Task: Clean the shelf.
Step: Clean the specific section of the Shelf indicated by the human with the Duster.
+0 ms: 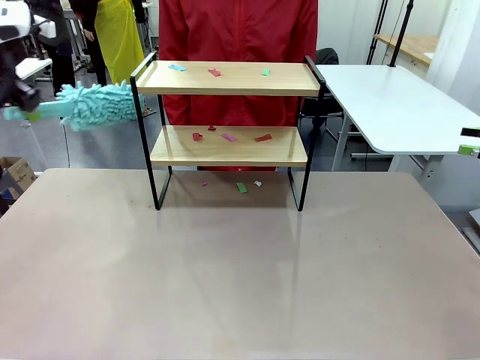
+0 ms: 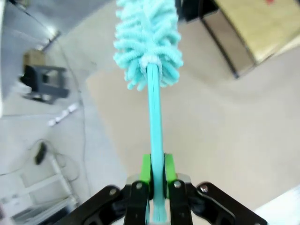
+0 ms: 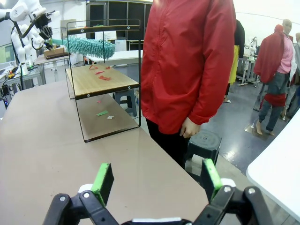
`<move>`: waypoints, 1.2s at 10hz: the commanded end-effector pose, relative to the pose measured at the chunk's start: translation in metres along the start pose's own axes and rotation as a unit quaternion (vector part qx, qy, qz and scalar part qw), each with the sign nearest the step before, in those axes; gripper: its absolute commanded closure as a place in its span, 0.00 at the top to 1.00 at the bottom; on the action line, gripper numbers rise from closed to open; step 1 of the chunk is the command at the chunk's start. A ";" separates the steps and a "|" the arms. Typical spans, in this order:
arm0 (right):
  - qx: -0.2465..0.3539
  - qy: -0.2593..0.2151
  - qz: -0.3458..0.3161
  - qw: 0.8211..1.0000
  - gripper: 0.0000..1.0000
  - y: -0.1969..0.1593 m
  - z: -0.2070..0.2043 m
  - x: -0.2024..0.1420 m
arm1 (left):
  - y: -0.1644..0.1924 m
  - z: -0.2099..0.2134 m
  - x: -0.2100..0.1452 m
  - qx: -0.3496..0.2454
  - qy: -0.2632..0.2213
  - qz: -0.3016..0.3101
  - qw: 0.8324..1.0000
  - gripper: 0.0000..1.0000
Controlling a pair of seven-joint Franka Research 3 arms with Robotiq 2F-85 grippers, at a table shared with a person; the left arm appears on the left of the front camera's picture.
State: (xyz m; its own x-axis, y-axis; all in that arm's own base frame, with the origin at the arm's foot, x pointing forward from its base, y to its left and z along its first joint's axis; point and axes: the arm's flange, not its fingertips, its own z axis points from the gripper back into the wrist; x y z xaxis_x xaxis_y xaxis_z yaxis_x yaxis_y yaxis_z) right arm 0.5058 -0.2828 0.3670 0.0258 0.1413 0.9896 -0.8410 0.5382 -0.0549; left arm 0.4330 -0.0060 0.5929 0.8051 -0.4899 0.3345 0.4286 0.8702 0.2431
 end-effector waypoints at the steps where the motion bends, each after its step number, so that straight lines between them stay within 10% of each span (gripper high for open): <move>1: -0.006 0.008 -0.006 1.000 1.00 0.002 -0.002 0.007 | 0.014 0.036 -0.017 0.066 0.028 -0.106 0.992 0.14; 12: -0.006 0.008 -0.006 1.000 1.00 0.002 -0.002 0.007 | 0.002 0.089 -0.110 -0.093 0.134 -0.560 0.812 0.14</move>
State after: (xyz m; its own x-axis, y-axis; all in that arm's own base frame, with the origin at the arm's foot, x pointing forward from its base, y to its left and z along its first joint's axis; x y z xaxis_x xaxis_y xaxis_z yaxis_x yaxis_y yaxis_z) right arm 0.5057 -0.2828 0.3671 0.0243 0.1390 0.9900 -0.8408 0.5385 -0.0550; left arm 0.3140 0.0528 0.6391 -0.0114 -0.9780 -0.2083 0.9906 -0.0394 0.1310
